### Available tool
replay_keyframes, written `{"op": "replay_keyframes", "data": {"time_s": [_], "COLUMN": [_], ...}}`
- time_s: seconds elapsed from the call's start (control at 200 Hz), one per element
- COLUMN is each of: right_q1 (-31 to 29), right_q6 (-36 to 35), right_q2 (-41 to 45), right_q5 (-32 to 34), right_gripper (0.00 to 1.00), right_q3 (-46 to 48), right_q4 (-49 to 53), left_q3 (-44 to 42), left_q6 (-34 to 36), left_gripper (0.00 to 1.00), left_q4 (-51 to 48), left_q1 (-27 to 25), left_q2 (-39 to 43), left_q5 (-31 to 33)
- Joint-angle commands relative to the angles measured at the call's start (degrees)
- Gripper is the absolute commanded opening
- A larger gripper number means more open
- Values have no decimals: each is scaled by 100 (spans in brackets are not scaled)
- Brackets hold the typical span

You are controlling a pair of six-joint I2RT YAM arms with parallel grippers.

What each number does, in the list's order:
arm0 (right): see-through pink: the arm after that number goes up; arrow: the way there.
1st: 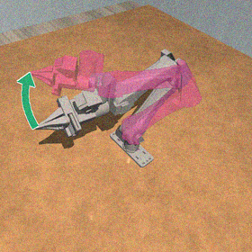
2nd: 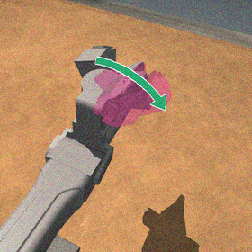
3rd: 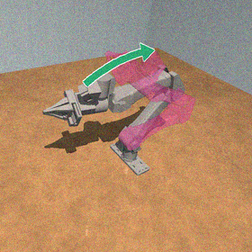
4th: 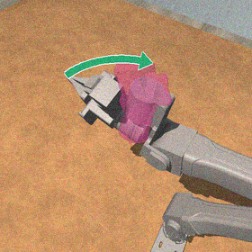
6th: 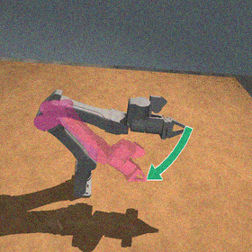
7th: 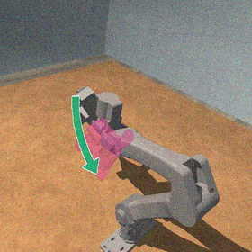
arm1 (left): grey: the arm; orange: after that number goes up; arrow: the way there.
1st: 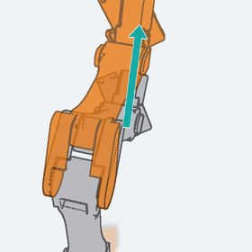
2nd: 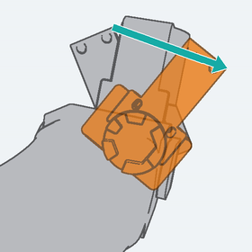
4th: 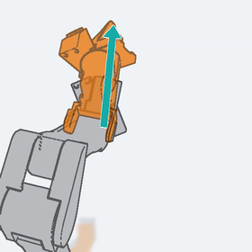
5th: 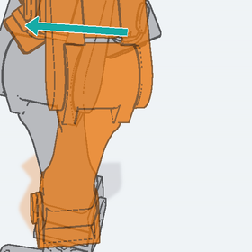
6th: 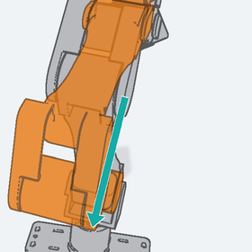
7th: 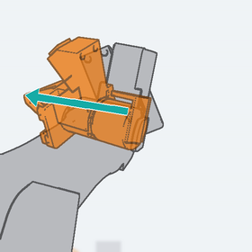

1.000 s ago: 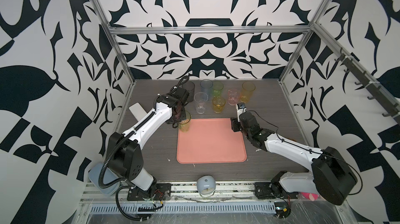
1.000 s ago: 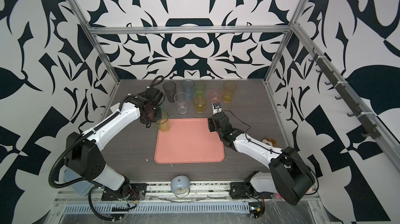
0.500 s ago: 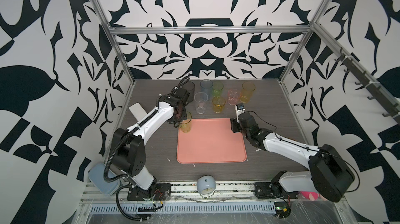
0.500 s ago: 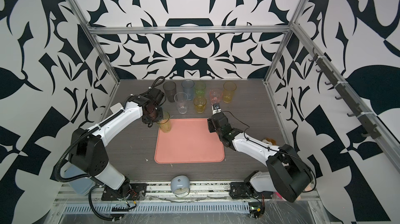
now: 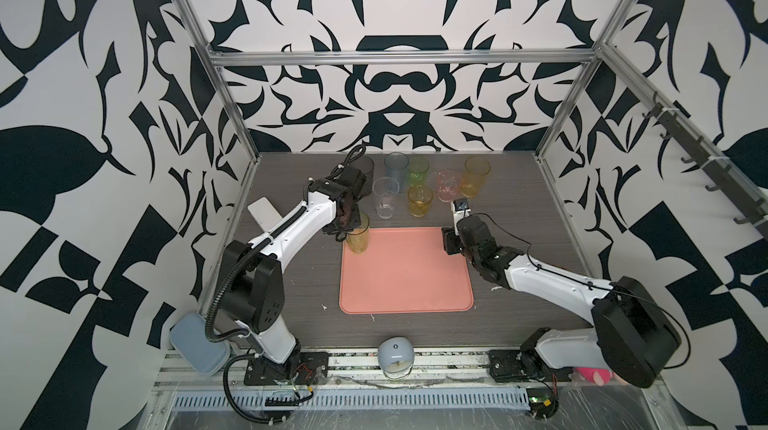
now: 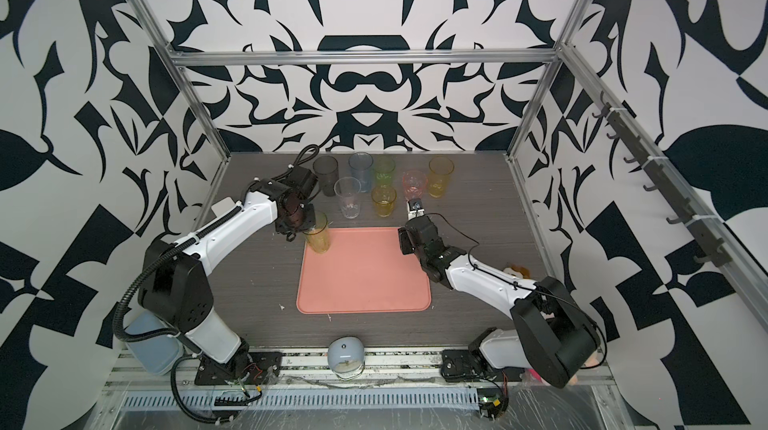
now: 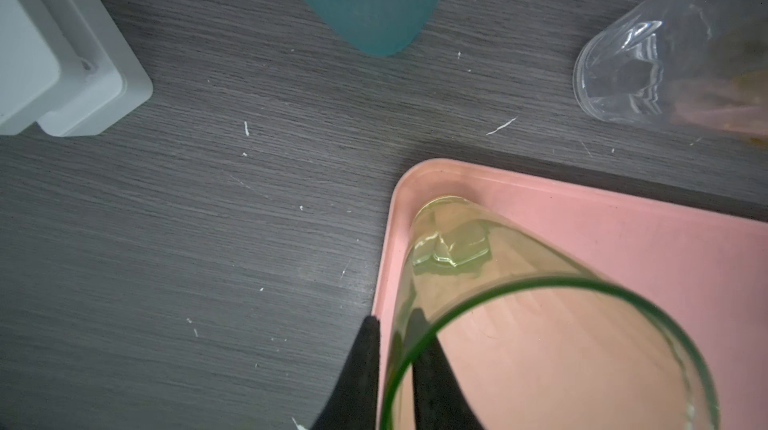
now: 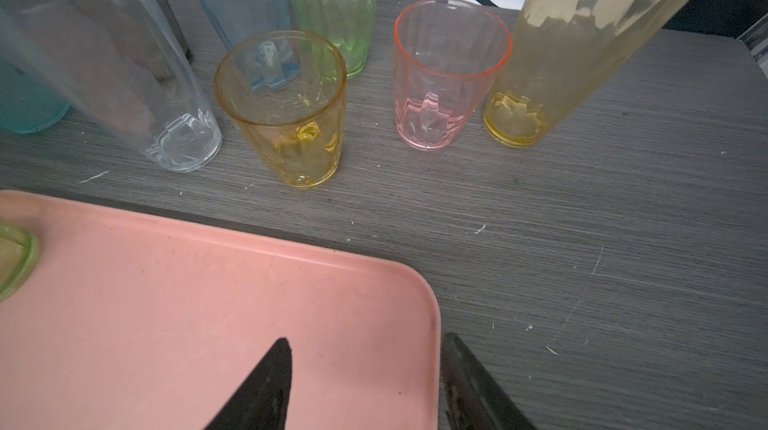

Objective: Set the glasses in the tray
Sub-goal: 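Open the left gripper to release the green glass upright on the tray, then move the left gripper up and over the dark grey glass in the row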

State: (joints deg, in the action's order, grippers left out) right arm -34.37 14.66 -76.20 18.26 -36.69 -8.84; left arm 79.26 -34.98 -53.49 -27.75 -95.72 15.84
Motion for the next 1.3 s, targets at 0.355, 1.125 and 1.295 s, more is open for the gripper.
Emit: {"op": "replay_keyframes", "data": {"time_s": [0.355,1.125,1.295], "right_q1": [-16,-12,-13], "right_q6": [12,-73,-64], "right_q2": [189,197,289], "right_q5": [37,116,118], "right_gripper": [61,61,61], "right_q3": [-128,-76,-14], "right_q4": [-103,-115,-153], "left_q3": [764,2292,2502], "left_q6": [-35,591,589], "left_gripper": [60,84,84], "left_q4": [-753,-66,387], "left_q1": [16,232,344], "left_q2": [377,349,55], "left_q5": [102,1025,985]}}
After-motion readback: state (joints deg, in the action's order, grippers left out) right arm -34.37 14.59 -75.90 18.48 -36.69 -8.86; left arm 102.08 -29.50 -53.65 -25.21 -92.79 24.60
